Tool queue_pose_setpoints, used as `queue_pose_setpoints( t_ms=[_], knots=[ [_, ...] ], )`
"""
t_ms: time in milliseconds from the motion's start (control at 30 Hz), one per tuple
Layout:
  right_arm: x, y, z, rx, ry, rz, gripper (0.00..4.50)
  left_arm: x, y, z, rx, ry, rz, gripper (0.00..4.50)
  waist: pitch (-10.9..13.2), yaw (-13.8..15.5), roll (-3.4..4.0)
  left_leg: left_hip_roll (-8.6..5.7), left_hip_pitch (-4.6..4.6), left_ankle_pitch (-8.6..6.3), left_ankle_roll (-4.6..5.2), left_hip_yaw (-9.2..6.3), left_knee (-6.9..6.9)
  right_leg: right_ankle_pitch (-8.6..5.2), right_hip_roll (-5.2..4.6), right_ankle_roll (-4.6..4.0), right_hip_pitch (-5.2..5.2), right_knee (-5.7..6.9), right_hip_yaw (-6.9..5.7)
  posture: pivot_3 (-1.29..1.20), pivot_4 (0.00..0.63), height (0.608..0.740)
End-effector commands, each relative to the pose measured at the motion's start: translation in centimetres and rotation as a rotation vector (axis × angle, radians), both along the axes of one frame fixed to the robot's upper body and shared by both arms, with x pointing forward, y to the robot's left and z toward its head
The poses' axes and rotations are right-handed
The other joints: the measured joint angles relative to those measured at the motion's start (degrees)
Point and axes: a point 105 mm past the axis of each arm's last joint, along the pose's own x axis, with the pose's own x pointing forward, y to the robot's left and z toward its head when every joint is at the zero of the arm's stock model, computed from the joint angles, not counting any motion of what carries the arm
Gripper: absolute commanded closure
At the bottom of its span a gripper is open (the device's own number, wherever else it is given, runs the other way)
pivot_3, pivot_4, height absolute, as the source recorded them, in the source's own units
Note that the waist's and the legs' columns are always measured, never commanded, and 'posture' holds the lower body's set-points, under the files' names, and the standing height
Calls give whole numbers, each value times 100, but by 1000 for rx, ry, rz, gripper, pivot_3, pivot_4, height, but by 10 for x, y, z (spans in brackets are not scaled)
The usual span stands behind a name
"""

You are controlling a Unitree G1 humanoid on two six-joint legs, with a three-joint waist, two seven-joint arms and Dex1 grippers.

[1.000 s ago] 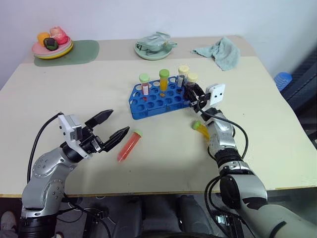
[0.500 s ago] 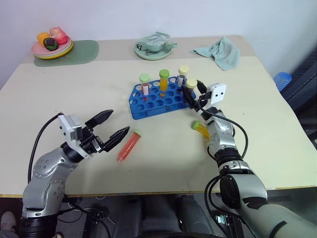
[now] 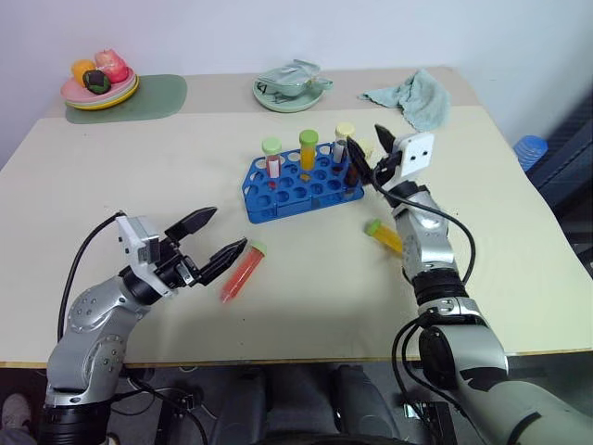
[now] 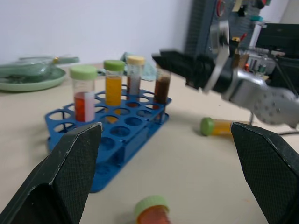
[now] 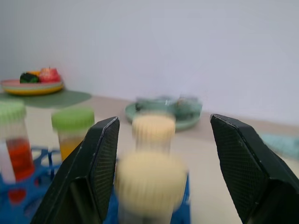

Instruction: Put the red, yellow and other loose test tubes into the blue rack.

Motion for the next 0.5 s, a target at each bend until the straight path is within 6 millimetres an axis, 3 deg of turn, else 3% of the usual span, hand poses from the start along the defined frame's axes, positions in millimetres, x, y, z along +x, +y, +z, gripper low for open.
queue_pose_setpoints(
  t_ms=[33,200,500],
  knots=[
    [-7,2,2,-54,44,33,1381,-5,-7,6,10,-39,-51,0,0,5,0,0,0,0,0,0,0,0,0,0,0,-1,0,0,150,740],
    [-19,-3,-5,-116,157,76,1381,-5,-13,5,12,-36,-102,0,0,6,0,-1,-1,0,1,0,0,0,-1,0,1,-2,0,0,150,740],
    [-51,-40,-10,-348,426,140,1381,-16,-22,-3,89,-21,-311,0,2,16,2,-1,-3,-1,2,0,0,0,0,-1,2,-6,-1,0,150,740]
  ],
)
